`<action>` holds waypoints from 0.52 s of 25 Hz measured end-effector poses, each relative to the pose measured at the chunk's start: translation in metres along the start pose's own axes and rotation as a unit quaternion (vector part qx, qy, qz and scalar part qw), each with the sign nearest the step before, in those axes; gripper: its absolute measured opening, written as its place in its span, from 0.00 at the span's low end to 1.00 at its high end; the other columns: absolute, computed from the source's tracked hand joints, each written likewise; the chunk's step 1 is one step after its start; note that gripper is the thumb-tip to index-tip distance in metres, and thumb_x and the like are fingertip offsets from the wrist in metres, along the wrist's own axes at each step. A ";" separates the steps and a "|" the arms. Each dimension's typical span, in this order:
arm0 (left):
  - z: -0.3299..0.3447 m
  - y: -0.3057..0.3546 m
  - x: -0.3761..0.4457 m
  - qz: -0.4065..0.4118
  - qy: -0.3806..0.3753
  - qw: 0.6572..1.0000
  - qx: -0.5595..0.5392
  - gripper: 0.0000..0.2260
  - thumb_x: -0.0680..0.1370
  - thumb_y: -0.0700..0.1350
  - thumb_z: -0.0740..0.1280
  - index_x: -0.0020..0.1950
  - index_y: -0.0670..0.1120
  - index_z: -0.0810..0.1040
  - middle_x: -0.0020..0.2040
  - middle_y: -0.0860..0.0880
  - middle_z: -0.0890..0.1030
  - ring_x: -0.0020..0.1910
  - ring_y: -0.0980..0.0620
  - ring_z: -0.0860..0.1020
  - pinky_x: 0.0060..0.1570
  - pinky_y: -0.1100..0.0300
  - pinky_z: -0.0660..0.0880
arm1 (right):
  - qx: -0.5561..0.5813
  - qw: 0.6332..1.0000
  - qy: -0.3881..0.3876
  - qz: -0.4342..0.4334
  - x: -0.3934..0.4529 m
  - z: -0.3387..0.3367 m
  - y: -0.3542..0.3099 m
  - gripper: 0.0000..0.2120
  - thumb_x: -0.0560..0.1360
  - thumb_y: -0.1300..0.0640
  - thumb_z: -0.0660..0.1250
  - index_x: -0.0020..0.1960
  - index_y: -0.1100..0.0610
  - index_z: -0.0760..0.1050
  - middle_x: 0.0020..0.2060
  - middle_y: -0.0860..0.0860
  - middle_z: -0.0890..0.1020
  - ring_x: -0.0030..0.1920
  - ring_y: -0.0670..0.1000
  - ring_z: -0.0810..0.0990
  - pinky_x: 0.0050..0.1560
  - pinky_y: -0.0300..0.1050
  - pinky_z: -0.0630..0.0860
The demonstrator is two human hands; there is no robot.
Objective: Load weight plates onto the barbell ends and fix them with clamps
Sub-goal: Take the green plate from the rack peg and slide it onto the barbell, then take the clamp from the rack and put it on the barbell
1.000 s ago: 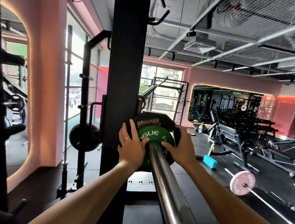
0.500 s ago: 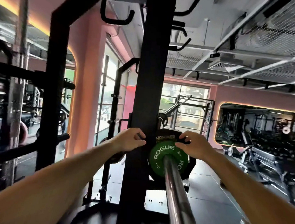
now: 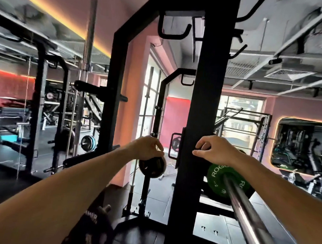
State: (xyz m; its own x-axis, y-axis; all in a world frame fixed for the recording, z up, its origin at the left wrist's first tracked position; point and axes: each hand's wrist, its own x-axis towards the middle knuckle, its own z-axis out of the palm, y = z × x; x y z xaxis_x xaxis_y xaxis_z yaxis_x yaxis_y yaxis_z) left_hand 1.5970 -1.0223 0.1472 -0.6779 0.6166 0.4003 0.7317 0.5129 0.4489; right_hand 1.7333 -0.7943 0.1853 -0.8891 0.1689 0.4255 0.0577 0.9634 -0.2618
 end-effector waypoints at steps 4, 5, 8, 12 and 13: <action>-0.054 -0.078 -0.037 -0.022 0.027 0.999 0.001 0.08 0.77 0.49 0.73 0.53 0.48 0.85 0.49 0.46 0.85 0.42 0.51 0.81 0.41 0.62 0.74 | -0.012 0.999 -0.006 -0.034 0.031 0.038 -0.082 0.13 0.72 0.43 0.75 0.53 0.48 0.81 0.46 0.47 0.83 0.46 0.47 0.81 0.46 0.40 0.74; -0.069 -0.104 -0.046 -0.030 0.033 0.999 0.005 0.08 0.77 0.49 0.73 0.53 0.48 0.85 0.49 0.46 0.86 0.42 0.51 0.82 0.41 0.63 0.74 | 0.001 0.999 -0.005 -0.039 0.039 0.051 -0.105 0.14 0.72 0.43 0.75 0.53 0.48 0.81 0.47 0.47 0.83 0.48 0.48 0.81 0.49 0.42 0.75; -0.111 -0.175 -0.072 -0.052 0.063 0.997 0.015 0.07 0.76 0.50 0.75 0.50 0.48 0.85 0.45 0.49 0.86 0.41 0.56 0.80 0.38 0.73 0.72 | 0.038 0.998 -0.015 -0.050 0.061 0.096 -0.167 0.14 0.72 0.43 0.75 0.54 0.47 0.80 0.48 0.49 0.83 0.50 0.52 0.81 0.56 0.47 0.77; -0.165 -0.251 -0.091 -0.091 0.098 0.990 -0.042 0.04 0.75 0.47 0.76 0.48 0.52 0.83 0.38 0.57 0.82 0.36 0.61 0.79 0.34 0.72 0.71 | 0.068 0.995 -0.031 -0.069 0.094 0.143 -0.236 0.17 0.72 0.43 0.75 0.57 0.43 0.75 0.48 0.48 0.82 0.47 0.48 0.80 0.47 0.44 0.74; -0.174 -0.264 -0.091 -0.093 0.100 0.990 -0.046 0.05 0.75 0.47 0.76 0.49 0.51 0.83 0.40 0.56 0.82 0.38 0.59 0.80 0.37 0.70 0.72 | 0.071 0.995 -0.030 -0.071 0.104 0.150 -0.248 0.18 0.72 0.43 0.75 0.59 0.43 0.75 0.48 0.48 0.82 0.46 0.47 0.79 0.45 0.42 0.72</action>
State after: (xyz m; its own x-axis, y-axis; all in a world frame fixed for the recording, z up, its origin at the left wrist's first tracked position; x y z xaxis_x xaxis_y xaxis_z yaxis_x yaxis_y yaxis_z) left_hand 1.4528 -1.3182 0.1314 -0.8075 0.3815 0.4499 0.5896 0.5439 0.5971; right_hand 1.5582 -1.0464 0.1642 -0.9090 0.0161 0.4164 -0.1315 0.9371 -0.3234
